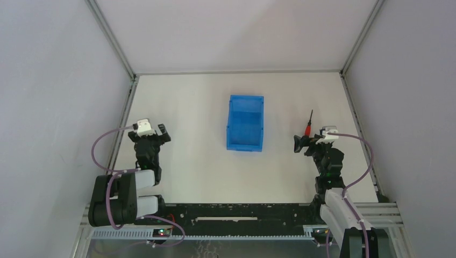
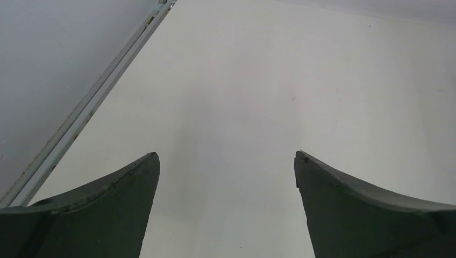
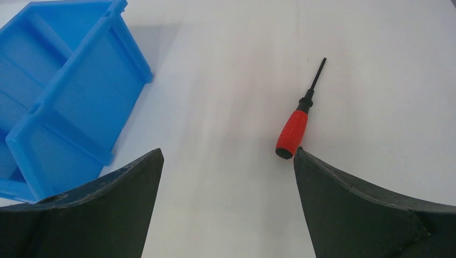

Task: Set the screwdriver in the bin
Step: Pick up the screwdriver from the center of the board.

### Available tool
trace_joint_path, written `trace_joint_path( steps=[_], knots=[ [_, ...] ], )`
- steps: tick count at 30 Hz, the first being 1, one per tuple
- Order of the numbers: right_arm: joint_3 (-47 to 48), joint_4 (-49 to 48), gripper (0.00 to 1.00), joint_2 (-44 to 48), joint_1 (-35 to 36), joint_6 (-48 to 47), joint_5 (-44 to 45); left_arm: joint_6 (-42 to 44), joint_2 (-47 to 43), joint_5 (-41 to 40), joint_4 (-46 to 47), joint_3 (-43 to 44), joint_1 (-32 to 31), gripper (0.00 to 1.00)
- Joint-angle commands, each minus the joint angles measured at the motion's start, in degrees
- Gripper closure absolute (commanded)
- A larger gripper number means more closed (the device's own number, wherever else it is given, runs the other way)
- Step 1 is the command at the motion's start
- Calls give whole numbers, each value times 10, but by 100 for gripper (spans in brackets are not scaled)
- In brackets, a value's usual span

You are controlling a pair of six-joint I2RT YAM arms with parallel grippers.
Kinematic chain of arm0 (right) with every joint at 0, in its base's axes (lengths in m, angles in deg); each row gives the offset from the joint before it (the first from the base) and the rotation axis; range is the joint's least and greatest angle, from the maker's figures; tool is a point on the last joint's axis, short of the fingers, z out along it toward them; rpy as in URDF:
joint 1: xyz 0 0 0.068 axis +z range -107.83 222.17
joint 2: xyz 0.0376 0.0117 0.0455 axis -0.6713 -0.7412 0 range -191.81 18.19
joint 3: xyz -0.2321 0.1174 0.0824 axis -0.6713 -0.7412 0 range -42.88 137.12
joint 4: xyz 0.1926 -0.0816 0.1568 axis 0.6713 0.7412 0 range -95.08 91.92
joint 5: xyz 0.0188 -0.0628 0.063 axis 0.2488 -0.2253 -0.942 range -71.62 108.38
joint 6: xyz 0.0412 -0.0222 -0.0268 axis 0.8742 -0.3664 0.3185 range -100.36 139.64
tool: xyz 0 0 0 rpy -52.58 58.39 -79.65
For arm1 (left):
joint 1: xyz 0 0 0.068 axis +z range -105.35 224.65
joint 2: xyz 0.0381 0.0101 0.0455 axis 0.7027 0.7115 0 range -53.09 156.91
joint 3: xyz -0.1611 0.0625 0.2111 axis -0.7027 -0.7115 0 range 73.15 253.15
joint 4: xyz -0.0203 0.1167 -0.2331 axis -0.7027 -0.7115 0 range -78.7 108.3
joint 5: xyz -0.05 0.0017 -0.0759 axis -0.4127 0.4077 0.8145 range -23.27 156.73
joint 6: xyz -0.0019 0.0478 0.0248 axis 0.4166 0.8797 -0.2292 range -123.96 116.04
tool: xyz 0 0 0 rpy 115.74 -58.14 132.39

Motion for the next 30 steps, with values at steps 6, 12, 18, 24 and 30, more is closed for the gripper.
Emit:
trace_joint_path(
  steps=[6, 12, 18, 24, 30],
  knots=[
    [6, -14, 0, -2, -4, 0, 6, 9, -6, -7, 16, 24, -4, 0],
    [7, -14, 0, -4, -3, 0, 9, 9, -5, -6, 16, 23, -4, 0],
    [24, 8, 0, -15, -3, 2, 21, 9, -6, -6, 16, 24, -4, 0],
    [79, 69, 0, -41, -3, -4, 15, 9, -6, -6, 16, 24, -4, 0],
    [185, 228, 0, -50, -3, 28, 38, 9, -6, -6, 16, 24, -4, 0]
  ],
)
